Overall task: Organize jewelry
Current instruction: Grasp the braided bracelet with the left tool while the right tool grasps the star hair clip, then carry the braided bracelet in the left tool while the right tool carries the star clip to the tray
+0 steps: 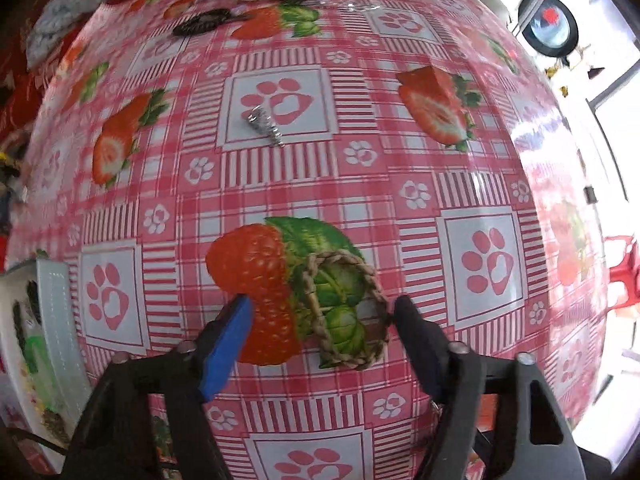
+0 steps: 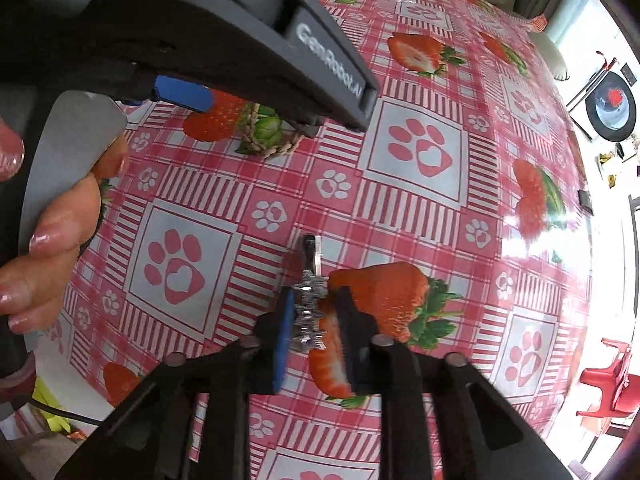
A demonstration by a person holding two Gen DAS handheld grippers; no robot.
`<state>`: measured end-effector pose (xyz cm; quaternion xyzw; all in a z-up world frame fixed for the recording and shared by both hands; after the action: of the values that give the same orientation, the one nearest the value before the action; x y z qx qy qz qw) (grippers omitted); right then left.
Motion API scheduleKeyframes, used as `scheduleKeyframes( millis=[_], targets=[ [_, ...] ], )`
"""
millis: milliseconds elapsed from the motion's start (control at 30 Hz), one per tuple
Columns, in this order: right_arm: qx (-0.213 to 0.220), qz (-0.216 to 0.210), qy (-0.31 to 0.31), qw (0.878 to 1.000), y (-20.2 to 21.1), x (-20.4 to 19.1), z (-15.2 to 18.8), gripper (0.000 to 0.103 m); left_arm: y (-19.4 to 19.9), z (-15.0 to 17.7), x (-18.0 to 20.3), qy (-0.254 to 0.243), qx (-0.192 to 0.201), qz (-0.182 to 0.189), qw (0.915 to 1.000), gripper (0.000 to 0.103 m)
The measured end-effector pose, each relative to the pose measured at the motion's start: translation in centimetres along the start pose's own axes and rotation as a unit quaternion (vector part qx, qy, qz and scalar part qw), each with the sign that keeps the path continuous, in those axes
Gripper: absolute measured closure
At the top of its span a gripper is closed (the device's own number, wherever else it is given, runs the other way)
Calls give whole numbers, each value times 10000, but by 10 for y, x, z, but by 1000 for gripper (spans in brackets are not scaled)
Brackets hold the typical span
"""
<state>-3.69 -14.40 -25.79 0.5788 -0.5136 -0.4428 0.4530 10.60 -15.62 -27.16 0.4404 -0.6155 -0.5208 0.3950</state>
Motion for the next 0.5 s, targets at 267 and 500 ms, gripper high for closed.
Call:
scheduleKeyframes(
  millis=[267,500],
  targets=[
    [-50,-424,-262,9987,7,27,-2,86,4,-10,24,-31,129,-105,9999,79],
    [-97,-651,-523,9965,11,50,-9,86,17,0,6,12,204,167,9997,86]
  ],
)
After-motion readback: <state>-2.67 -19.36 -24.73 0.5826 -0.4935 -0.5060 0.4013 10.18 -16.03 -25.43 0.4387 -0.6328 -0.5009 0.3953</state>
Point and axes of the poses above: each gripper's, at about its wrist camera, not at the fingertips, and y roughly against the way its jaws point, x to its right, z to its underside, the point moved 7 cm from there along -y, roughly the way its jaws point, and after that the axes turned 2 degrees about -x, right-handed, at the moved point
